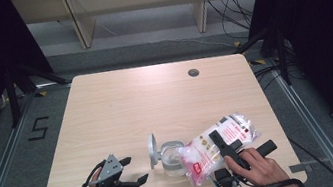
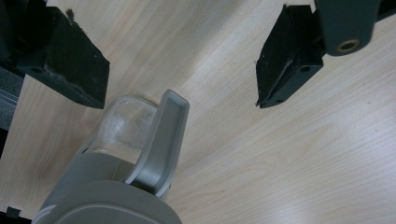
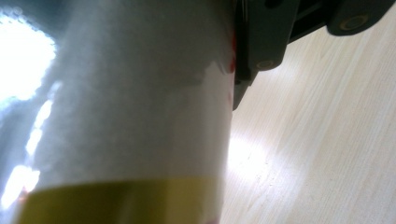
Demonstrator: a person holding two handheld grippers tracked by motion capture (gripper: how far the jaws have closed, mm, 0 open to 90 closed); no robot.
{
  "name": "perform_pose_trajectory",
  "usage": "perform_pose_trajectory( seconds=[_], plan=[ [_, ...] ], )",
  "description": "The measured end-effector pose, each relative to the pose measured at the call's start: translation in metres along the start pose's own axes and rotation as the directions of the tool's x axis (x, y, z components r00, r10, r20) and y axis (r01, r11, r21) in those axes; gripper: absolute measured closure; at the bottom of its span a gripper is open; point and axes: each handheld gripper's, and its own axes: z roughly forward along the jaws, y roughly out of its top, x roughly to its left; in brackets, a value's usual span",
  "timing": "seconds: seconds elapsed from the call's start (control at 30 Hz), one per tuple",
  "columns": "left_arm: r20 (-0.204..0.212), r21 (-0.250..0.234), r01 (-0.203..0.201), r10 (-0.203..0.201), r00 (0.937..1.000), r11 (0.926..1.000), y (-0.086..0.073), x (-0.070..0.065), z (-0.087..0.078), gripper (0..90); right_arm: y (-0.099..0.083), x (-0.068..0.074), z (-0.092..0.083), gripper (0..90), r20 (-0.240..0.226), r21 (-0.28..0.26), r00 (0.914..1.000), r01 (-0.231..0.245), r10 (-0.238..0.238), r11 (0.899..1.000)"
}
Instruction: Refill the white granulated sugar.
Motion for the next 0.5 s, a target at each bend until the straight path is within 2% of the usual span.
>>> perform_pose_trajectory(
  seconds=[0.03, 0.1, 0.3, 0.4, 0.43, 0.47, 0.5],
  plan=[
    [0.000, 0.001, -0.009, 0.009, 1.0000, 1.0000, 0.0001, 0.0005, -0.0002, 17.0, -0.0001, 0.0001, -0.0002, 53.4, 0.001, 0.001, 1.0000, -0.003, 0.003, 1.000],
    [0.006, -0.003, -0.001, 0.001, 1.0000, 1.0000, -0.0001, 0.0003, 0.0002, 17.0, -0.0003, -0.0017, 0.0003, 53.5, 0.004, -0.008, 0.9998, 0.017, -0.017, 1.000],
    [-0.001, 0.000, -0.012, 0.012, 0.9999, 0.9999, 0.0002, 0.0006, -0.0001, 17.0, -0.0011, 0.0001, -0.0010, 53.7, 0.000, 0.006, 1.0000, -0.009, 0.009, 1.000],
    [0.003, 0.000, 0.000, 0.000, 1.0000, 1.0000, -0.0002, 0.0002, 0.0002, 17.0, -0.0010, 0.0002, -0.0006, 53.8, 0.004, 0.000, 1.0000, -0.004, 0.004, 1.000],
    [0.005, -0.002, 0.001, -0.001, 1.0000, 1.0000, -0.0002, 0.0002, 0.0004, 17.0, -0.0007, -0.0011, 0.0002, 53.8, 0.007, -0.011, 0.9998, 0.017, -0.017, 1.000],
    [0.003, 0.001, -0.002, 0.002, 1.0000, 1.0000, -0.0002, 0.0005, 0.0003, 17.1, -0.0008, 0.0011, -0.0002, 53.9, 0.001, -0.002, 1.0000, -0.007, 0.007, 1.000],
    [0.004, 0.000, -0.001, 0.001, 1.0000, 1.0000, -0.0002, 0.0003, 0.0005, 17.0, -0.0005, 0.0005, -0.0006, 53.9, 0.001, 0.003, 1.0000, 0.002, -0.002, 1.000]
  ],
)
